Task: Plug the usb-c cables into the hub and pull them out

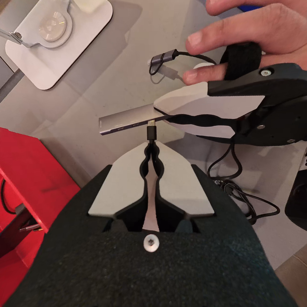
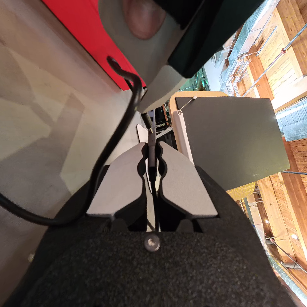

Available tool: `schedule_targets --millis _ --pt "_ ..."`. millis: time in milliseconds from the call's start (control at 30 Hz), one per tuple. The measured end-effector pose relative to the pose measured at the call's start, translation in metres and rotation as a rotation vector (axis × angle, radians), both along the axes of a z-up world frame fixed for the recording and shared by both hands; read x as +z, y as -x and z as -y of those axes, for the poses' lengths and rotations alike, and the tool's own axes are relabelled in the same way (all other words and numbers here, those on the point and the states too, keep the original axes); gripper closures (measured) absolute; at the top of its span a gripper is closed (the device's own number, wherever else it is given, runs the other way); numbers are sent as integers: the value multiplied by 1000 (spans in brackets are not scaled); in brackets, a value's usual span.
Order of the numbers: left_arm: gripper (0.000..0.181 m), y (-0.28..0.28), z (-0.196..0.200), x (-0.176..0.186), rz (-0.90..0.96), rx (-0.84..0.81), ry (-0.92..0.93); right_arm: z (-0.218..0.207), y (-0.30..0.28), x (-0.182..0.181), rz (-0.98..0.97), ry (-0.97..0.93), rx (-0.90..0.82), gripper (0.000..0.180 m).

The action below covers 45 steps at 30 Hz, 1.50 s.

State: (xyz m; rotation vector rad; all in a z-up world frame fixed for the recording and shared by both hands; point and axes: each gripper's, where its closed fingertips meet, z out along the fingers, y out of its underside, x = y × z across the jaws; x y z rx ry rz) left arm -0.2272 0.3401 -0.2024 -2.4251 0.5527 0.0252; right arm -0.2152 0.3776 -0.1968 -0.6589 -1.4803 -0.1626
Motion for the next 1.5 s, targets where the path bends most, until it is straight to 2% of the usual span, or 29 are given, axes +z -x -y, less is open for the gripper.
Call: schedule_targets --millis 333,467,667,867,1067,1200,1367,1500 --pt "179 -7 -6 2 58 -1 -61 0 -3 -3 5 -4 1 172" --pt "179 -12 -8 10 126 -29 -155 -1 -7 3 -51 36 21 170" --pt "179 -11 -3 8 233 -35 -190 4 -4 2 -62 43 47 170" --pt "179 -8 -1 2 158 -58 -224 10 -2 -4 -37 34 59 171" --pt "179 -7 1 1 166 -119 -202 15 -2 -2 -50 24 87 171" --pt "179 -3 4 -8 181 -117 -178 20 1 -10 -4 5 106 170" --pt "179 0 6 0 188 -96 -190 19 7 -7 -50 71 116 171" --pt "179 0 7 3 173 -82 -182 18 8 -4 -62 16 90 171"
